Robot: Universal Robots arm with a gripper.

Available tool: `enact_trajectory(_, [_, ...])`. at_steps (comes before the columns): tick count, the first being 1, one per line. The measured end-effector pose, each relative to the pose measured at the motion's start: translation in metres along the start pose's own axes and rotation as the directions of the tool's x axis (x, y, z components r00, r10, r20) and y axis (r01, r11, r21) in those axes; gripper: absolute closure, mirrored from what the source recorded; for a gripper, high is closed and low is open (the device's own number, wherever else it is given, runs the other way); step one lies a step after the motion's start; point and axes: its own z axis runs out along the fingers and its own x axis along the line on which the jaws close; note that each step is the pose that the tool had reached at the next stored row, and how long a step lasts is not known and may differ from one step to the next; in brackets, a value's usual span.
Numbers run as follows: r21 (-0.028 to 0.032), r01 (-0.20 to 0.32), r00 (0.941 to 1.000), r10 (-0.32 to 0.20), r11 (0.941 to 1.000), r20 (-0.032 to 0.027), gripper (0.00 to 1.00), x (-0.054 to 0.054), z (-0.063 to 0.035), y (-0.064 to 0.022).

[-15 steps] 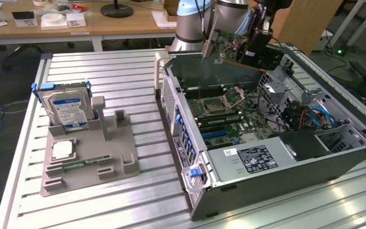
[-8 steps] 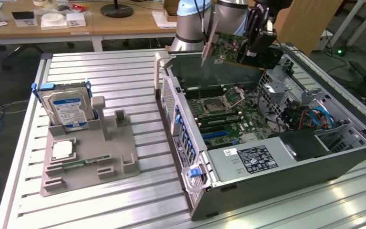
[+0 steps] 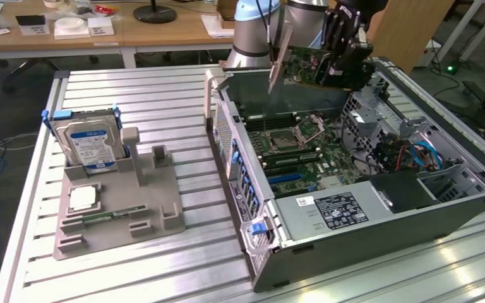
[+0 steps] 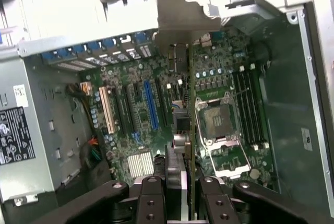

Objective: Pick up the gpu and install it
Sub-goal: 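Insert the gpu into the slot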

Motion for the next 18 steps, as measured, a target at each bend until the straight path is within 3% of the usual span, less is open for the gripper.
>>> enact_trajectory(4, [0.0465,0.000,1.0000,0.000,0.9989,-0.0004,0.72,0.000,0.0010,0.0000])
enact_trajectory(5, [0.0554,0.000,1.0000,0.000,0.9985,0.0001,0.72,0.000,0.0015,0.0000])
enact_trajectory(6, [0.0592,0.003,1.0000,-0.003,0.9982,0.0006,0.72,0.000,0.0020,0.0000])
enact_trajectory(14, [0.0579,0.027,0.9996,-0.028,0.9980,0.0085,0.72,0.000,0.0082,-0.0002])
enact_trajectory(18, [0.0649,0.078,0.9968,-0.079,0.9948,0.0088,0.72,0.000,0.0107,-0.0003])
